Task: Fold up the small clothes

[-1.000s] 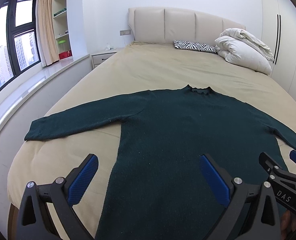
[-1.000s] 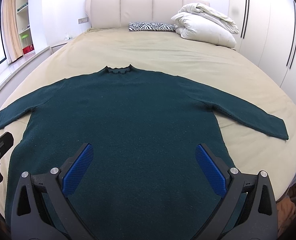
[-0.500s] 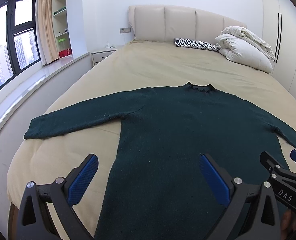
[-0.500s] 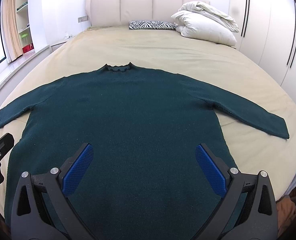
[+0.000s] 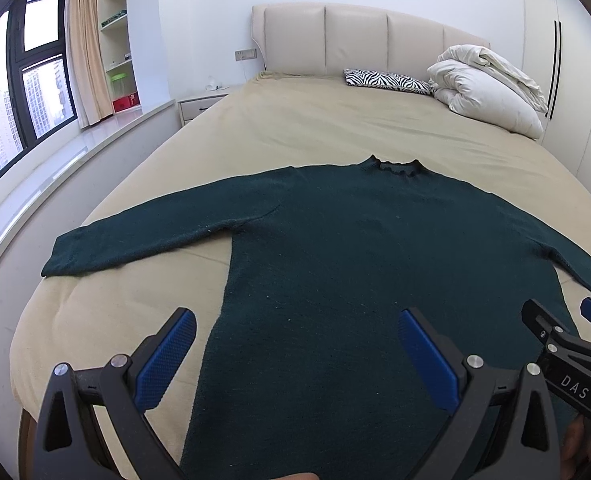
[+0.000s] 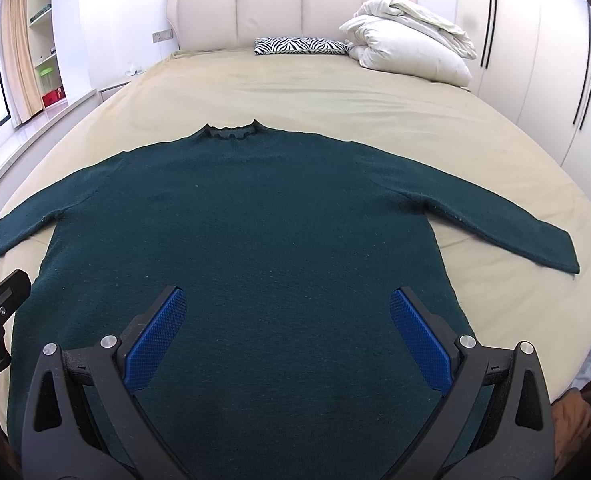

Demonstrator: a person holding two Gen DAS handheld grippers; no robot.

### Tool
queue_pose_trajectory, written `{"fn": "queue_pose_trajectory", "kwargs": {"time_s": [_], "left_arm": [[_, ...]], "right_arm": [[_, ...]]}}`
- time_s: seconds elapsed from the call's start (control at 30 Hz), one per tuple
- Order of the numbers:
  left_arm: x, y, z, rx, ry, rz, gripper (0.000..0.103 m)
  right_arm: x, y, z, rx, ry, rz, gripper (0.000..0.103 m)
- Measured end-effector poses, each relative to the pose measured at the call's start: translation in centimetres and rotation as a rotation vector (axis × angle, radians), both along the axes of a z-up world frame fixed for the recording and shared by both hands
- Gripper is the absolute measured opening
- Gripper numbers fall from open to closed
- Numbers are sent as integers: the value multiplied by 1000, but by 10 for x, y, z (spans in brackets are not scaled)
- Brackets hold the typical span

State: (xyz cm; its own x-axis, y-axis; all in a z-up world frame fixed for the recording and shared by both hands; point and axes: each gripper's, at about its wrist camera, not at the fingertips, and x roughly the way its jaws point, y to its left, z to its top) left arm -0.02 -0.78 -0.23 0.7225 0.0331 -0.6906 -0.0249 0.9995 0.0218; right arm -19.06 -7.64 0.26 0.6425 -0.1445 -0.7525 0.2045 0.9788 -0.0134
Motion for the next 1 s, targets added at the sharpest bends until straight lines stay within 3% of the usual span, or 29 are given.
{"fn": "queue_pose_trajectory", "kwargs": {"time_s": [0.43,0.67,0.83,1.0], "left_arm": [[15,-15,-5,-7,40,-16,103],[22,-24,-6,-28,97,-42,103],[25,-24,-5,-131,105,-69,103],[40,-30,-10,-215,167,-112,103]], "right_arm": [[9,-33,-9,32,20,-40,103],[10,-78,-13,104,29,-78,103],[5,-179,-17,247,12,-216,103],[-31,-328,-43,532,-30,-550,101]]}}
